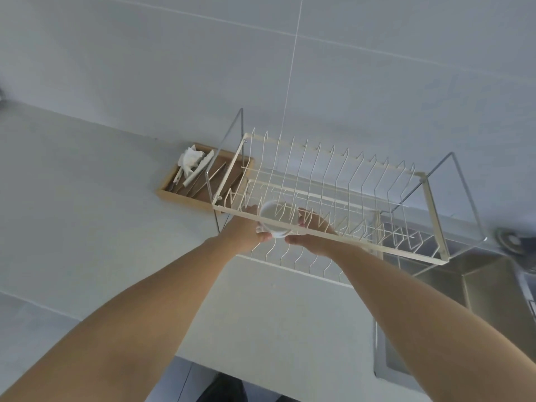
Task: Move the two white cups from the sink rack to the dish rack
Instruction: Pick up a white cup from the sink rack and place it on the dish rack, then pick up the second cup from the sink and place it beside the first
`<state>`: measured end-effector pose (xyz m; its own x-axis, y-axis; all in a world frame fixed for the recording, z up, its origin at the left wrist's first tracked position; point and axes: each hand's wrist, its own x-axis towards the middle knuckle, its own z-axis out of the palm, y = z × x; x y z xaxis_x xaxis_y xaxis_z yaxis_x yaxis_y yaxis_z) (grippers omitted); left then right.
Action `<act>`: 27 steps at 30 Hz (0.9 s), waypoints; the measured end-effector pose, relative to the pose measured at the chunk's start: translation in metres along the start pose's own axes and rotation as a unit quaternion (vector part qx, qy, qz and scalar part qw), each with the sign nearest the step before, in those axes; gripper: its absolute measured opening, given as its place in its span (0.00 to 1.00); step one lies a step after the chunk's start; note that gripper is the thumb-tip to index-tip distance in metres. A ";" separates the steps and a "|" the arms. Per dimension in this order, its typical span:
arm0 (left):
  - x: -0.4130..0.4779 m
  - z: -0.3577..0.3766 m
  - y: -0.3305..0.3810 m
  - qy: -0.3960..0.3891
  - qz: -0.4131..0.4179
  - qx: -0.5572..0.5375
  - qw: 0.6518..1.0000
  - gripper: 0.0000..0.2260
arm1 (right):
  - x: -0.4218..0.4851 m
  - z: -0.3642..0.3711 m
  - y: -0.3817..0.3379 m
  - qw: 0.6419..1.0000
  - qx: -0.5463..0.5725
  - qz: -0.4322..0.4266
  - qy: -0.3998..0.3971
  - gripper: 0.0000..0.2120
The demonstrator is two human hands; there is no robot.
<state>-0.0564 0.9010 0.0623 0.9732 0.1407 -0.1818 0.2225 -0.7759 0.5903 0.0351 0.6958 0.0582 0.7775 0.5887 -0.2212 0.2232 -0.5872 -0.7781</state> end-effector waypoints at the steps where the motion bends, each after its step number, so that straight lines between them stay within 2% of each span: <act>1: -0.004 -0.001 0.001 -0.003 -0.007 0.010 1.000 0.22 | -0.006 0.001 0.000 0.999 -0.009 0.029 0.020 0.27; 3: -0.015 -0.002 0.005 0.025 0.004 0.003 1.000 0.22 | -0.017 0.002 -0.001 0.995 -0.038 0.081 0.039 0.34; 5: -0.029 -0.001 0.013 0.074 0.024 -0.008 0.997 0.25 | -0.028 0.003 -0.003 0.987 -0.122 0.101 0.027 0.40; 8: -0.050 0.004 0.023 0.098 0.078 0.054 0.991 0.30 | -0.057 0.004 -0.010 0.967 -0.222 0.112 0.052 0.40; 11: -0.068 0.016 0.035 0.116 0.132 0.119 0.977 0.29 | -0.092 0.003 -0.012 0.954 -0.272 0.099 0.075 0.38; 19: -0.106 0.074 0.093 0.061 0.161 0.174 0.970 0.35 | -0.191 -0.014 0.029 0.939 -0.290 0.117 0.140 0.38; 27: -0.148 0.155 0.214 0.007 0.221 0.183 0.958 0.37 | -0.325 -0.072 0.092 0.925 -0.277 0.179 0.189 0.36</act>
<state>-0.1622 0.6186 0.0941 0.9691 -0.2445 0.0338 -0.2435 -0.9248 0.2923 -0.1547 0.4105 0.1002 0.9866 0.1256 -0.1037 0.0963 -0.9633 -0.2506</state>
